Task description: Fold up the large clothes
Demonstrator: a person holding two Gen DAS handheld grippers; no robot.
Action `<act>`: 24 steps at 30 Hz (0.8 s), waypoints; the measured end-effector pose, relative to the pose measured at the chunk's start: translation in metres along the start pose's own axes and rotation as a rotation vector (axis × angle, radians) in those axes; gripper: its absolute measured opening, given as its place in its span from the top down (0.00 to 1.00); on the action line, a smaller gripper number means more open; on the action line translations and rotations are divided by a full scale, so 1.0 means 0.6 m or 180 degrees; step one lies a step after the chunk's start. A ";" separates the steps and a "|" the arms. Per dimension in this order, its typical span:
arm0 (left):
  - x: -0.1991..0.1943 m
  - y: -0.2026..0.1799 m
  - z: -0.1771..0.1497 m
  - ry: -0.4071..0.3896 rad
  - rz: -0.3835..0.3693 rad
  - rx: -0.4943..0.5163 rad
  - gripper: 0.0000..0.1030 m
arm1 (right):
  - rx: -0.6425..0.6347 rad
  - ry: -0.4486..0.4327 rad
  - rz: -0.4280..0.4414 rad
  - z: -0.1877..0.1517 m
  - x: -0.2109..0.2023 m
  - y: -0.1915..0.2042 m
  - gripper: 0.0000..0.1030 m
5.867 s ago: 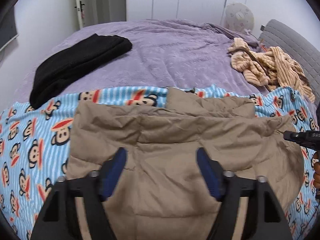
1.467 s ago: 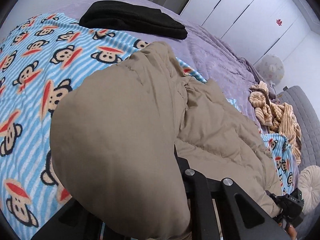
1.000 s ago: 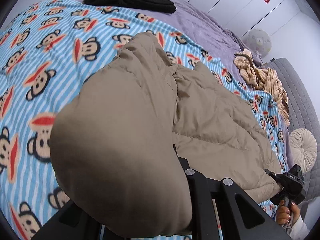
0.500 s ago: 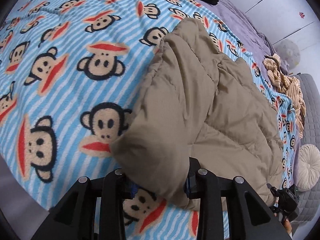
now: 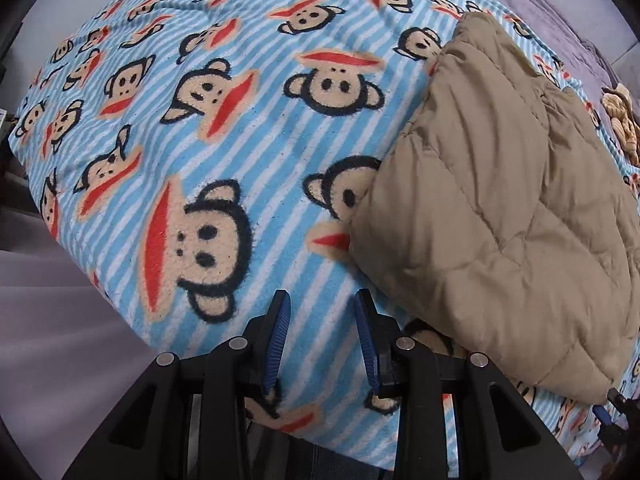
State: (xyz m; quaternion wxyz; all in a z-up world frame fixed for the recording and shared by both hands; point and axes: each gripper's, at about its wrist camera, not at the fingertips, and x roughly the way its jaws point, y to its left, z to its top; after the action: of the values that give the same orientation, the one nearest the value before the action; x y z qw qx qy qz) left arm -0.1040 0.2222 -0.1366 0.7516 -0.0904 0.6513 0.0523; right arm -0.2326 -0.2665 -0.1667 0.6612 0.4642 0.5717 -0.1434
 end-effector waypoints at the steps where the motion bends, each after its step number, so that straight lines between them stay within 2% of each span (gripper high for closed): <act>1: -0.009 -0.003 -0.004 -0.0012 -0.0031 0.0027 0.66 | -0.0040 0.0016 -0.0026 -0.013 -0.008 -0.009 0.53; 5: -0.060 -0.034 -0.017 -0.0129 -0.0075 0.0337 0.66 | -0.0267 0.0074 -0.0180 -0.039 -0.026 0.000 0.53; 9: -0.108 -0.069 -0.027 -0.0244 -0.0090 0.0546 0.66 | -0.0469 0.0073 -0.0203 -0.058 -0.045 0.015 0.53; 11: -0.123 -0.085 -0.029 -0.0280 -0.0107 0.0573 0.66 | -0.0589 0.0060 -0.0209 -0.059 -0.047 0.033 0.43; 12: -0.128 -0.094 -0.031 -0.0286 -0.0120 0.0571 0.57 | -0.0661 0.0046 -0.0216 -0.060 -0.048 0.041 0.40; 13: -0.133 -0.099 -0.034 -0.0287 -0.0122 0.0568 0.40 | -0.0731 0.0038 -0.0228 -0.061 -0.049 0.048 0.38; 14: -0.140 -0.102 -0.037 -0.0320 -0.0084 0.0559 0.07 | -0.0791 0.0034 -0.0235 -0.061 -0.048 0.058 0.38; 15: -0.150 -0.103 -0.043 -0.0395 -0.0023 0.0565 0.01 | -0.0848 0.0028 -0.0230 -0.063 -0.050 0.064 0.38; 19: -0.171 -0.120 -0.049 -0.0456 0.0022 0.0680 0.01 | -0.0945 0.0029 -0.0192 -0.072 -0.047 0.081 0.34; 24: -0.177 -0.126 -0.034 -0.0413 0.0096 0.0793 0.01 | -0.1015 -0.0020 -0.0229 -0.087 -0.037 0.103 0.32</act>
State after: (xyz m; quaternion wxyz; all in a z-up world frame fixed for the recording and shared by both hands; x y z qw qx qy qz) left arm -0.1243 0.1484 -0.0291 0.7967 0.0170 0.6041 -0.0119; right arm -0.2275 -0.2007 -0.1151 0.7227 0.3321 0.6014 -0.0759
